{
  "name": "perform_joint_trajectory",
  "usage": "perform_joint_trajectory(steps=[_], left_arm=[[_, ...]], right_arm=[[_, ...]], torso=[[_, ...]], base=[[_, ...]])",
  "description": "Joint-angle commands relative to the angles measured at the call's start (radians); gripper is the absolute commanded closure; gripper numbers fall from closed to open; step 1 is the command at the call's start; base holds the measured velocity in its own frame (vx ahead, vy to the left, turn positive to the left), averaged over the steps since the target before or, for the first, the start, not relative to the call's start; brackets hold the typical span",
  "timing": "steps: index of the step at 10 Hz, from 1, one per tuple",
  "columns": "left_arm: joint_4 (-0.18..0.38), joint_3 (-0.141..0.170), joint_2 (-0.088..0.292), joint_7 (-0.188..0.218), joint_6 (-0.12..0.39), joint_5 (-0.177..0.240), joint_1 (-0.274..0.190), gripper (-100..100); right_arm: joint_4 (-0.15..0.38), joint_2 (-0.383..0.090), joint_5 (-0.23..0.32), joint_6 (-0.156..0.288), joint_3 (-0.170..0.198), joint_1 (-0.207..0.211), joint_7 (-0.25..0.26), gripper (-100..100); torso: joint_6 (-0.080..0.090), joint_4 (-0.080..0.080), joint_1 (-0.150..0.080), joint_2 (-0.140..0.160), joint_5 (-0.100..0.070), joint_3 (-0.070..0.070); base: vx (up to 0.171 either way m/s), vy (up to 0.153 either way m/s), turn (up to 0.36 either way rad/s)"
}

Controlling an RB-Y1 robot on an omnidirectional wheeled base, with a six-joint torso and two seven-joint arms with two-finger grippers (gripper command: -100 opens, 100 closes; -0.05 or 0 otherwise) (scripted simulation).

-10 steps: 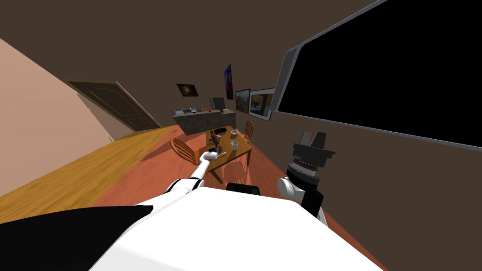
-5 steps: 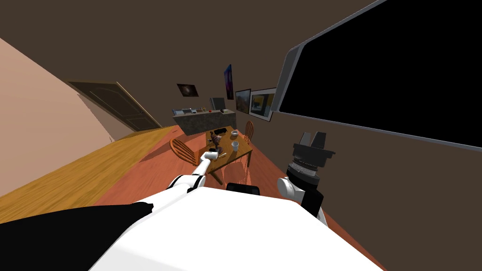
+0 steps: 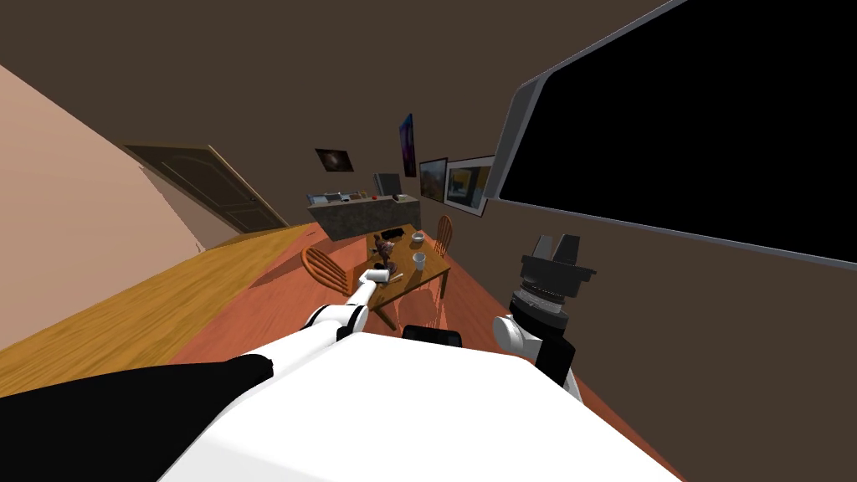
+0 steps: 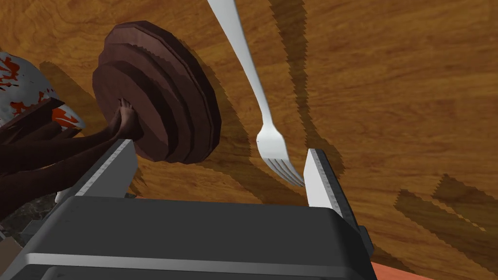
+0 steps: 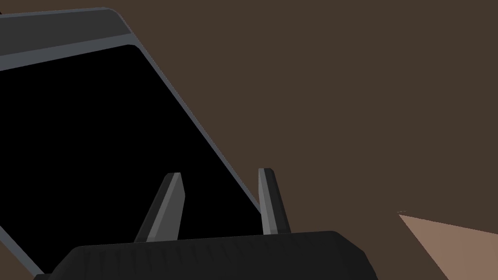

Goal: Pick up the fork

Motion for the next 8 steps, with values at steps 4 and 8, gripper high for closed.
perform_joint_trajectory(steps=[4,8], left_arm=[[0.143,0.028,0.000,-0.014,0.069,0.002,-0.078,-100],[0.240,0.043,0.002,-0.021,0.105,0.002,-0.119,-100]], right_arm=[[0.000,0.000,0.000,0.000,0.000,0.000,0.000,0],[0.000,0.000,0.000,0.000,0.000,0.000,0.000,0]], torso=[[0.000,0.000,0.001,-0.001,0.000,-0.001],[0.000,0.000,0.000,0.000,0.000,0.000]], base=[[0.050,0.025,0.019],[0.044,0.019,0.012]])
